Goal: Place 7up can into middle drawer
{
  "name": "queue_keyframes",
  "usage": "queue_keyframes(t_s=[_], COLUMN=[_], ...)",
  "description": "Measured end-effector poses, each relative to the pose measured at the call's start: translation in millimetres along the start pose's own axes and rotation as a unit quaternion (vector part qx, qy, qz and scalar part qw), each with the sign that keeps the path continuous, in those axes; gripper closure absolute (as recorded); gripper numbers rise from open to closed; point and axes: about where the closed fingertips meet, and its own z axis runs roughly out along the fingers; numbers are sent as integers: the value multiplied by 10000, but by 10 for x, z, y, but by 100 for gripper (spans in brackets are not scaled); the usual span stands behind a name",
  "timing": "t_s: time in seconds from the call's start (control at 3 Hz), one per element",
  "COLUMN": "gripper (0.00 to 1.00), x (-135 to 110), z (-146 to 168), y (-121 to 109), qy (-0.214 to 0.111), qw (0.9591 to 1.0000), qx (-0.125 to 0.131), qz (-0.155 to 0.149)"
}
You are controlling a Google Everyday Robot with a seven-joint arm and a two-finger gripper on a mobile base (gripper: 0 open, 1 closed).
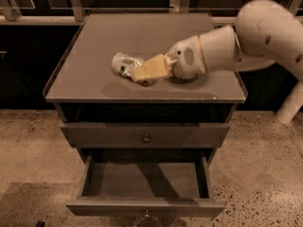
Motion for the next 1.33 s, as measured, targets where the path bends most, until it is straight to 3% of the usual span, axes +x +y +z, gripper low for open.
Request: queue_keyframes(t_s=[0.33, 0.67, 1.0, 1.33], gripper=[100, 100, 100, 100], x=[528, 1091, 1600, 1906], z=[92, 202, 291, 378], y=[-177, -214, -116, -95], qy=[-486, -759, -850, -895], qw=[9962, 9866, 9744, 9649], qx=[-108, -159, -228, -259], qz=[709, 1435, 2068, 2454])
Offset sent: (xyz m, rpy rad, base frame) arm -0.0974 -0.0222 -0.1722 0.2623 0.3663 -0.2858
